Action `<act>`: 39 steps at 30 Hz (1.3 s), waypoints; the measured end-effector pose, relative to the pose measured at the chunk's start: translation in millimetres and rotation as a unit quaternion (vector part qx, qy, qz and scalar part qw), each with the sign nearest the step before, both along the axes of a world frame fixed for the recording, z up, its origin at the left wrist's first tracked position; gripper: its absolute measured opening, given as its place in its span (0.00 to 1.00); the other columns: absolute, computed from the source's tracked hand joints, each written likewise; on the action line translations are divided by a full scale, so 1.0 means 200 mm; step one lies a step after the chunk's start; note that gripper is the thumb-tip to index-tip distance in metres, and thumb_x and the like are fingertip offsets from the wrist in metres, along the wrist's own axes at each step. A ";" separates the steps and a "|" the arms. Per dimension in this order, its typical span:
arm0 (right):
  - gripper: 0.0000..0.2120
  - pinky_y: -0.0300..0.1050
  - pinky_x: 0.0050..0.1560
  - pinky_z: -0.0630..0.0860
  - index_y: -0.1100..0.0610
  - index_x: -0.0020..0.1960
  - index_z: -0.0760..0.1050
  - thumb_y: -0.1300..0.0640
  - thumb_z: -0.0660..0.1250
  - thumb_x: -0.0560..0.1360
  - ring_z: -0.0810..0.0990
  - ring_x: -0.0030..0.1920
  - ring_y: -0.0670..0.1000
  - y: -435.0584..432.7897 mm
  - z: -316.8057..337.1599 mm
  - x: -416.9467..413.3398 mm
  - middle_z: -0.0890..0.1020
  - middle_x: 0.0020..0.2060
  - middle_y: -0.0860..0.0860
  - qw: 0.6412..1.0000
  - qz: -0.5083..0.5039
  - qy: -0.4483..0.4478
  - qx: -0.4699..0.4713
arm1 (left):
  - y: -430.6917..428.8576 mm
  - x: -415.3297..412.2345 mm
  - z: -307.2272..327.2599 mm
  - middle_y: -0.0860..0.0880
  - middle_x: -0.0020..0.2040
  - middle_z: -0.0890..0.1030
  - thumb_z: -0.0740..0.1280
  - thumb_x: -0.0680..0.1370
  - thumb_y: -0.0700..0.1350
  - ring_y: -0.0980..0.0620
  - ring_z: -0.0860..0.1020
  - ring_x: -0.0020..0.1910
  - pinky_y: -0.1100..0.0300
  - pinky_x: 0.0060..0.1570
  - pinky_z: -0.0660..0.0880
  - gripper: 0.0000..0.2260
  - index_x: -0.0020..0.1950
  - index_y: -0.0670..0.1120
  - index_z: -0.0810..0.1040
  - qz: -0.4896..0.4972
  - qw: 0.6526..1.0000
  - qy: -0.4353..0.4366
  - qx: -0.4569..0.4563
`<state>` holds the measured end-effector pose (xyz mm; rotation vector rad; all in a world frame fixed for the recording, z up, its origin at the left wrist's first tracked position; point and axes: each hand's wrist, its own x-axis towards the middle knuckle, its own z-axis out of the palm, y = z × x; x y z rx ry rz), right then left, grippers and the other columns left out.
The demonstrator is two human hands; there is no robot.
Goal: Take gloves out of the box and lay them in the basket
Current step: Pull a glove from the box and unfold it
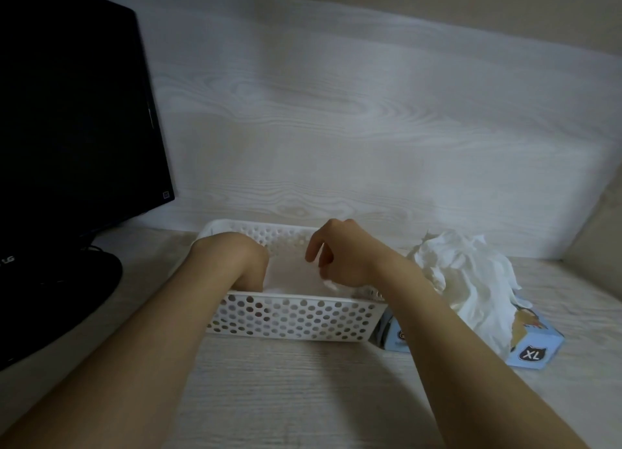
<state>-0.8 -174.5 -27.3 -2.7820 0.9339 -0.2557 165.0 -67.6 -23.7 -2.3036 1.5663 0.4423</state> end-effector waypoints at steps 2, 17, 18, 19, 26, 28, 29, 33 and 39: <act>0.17 0.51 0.52 0.85 0.47 0.51 0.83 0.69 0.71 0.74 0.83 0.44 0.48 0.01 0.00 0.01 0.82 0.42 0.45 1.000 0.001 -0.010 -0.028 | 0.00 0.00 0.00 0.49 0.66 0.77 0.71 0.79 0.49 0.48 0.79 0.60 0.48 0.63 0.80 0.18 0.69 0.49 0.78 -0.003 1.000 -0.010 0.011; 0.09 0.44 0.49 0.78 0.48 0.54 0.86 0.53 0.75 0.74 0.78 0.42 0.44 0.08 0.01 0.01 0.79 0.41 0.42 0.997 0.006 0.082 -0.004 | 0.02 -0.11 0.05 0.50 0.67 0.77 0.74 0.78 0.53 0.50 0.80 0.57 0.54 0.56 0.82 0.26 0.75 0.56 0.71 -0.017 0.993 0.112 -0.037; 0.08 0.45 0.51 0.81 0.47 0.52 0.86 0.49 0.78 0.73 0.80 0.44 0.46 0.09 0.01 0.00 0.80 0.42 0.42 0.996 0.012 0.092 0.000 | 0.02 -0.12 0.04 0.49 0.69 0.76 0.74 0.79 0.51 0.49 0.80 0.59 0.55 0.55 0.81 0.26 0.76 0.56 0.70 -0.024 0.994 0.106 -0.028; 0.08 0.46 0.51 0.81 0.47 0.51 0.86 0.48 0.79 0.73 0.81 0.46 0.47 0.09 0.01 0.00 0.81 0.43 0.43 0.995 0.016 0.098 -0.001 | 0.02 -0.13 0.04 0.49 0.70 0.76 0.73 0.79 0.50 0.48 0.80 0.60 0.55 0.53 0.80 0.27 0.77 0.56 0.70 -0.027 0.994 0.100 -0.023; 0.18 0.51 0.53 0.85 0.42 0.44 0.81 0.67 0.74 0.70 0.84 0.48 0.51 0.07 0.04 -0.02 0.82 0.47 0.47 0.993 0.012 0.112 -0.018 | 0.00 -0.14 0.03 0.47 0.74 0.72 0.71 0.80 0.49 0.44 0.77 0.65 0.49 0.61 0.78 0.25 0.76 0.57 0.69 -0.040 0.997 0.061 -0.009; 0.18 0.52 0.53 0.85 0.45 0.45 0.84 0.69 0.72 0.71 0.83 0.48 0.52 0.06 0.04 -0.02 0.80 0.45 0.47 0.994 0.010 0.101 -0.034 | 0.00 -0.14 0.02 0.46 0.76 0.70 0.71 0.80 0.48 0.44 0.76 0.66 0.51 0.60 0.77 0.26 0.76 0.56 0.68 -0.043 0.997 0.061 -0.009; 0.16 0.52 0.53 0.85 0.47 0.46 0.86 0.69 0.71 0.72 0.83 0.48 0.53 0.06 0.03 -0.02 0.79 0.44 0.47 0.994 0.007 0.106 -0.041 | -0.01 -0.13 0.02 0.46 0.76 0.70 0.71 0.80 0.48 0.44 0.76 0.67 0.52 0.60 0.76 0.26 0.77 0.56 0.68 -0.046 0.997 0.059 -0.010; 0.09 0.55 0.53 0.85 0.49 0.50 0.87 0.62 0.73 0.75 0.83 0.47 0.55 0.05 -0.01 -0.03 0.82 0.49 0.50 0.988 -0.002 0.154 -0.024 | 0.00 -0.14 0.03 0.47 0.73 0.73 0.71 0.80 0.49 0.46 0.77 0.64 0.54 0.57 0.78 0.25 0.76 0.54 0.69 -0.052 0.997 0.058 -0.010; 0.14 0.49 0.51 0.85 0.48 0.55 0.86 0.62 0.73 0.74 0.84 0.47 0.52 0.06 0.11 -0.07 0.82 0.47 0.50 0.999 -0.038 0.024 -0.027 | -0.02 -0.20 0.09 0.48 0.61 0.82 0.68 0.82 0.50 0.48 0.81 0.56 0.52 0.57 0.79 0.12 0.64 0.50 0.81 -0.076 0.978 0.070 -0.183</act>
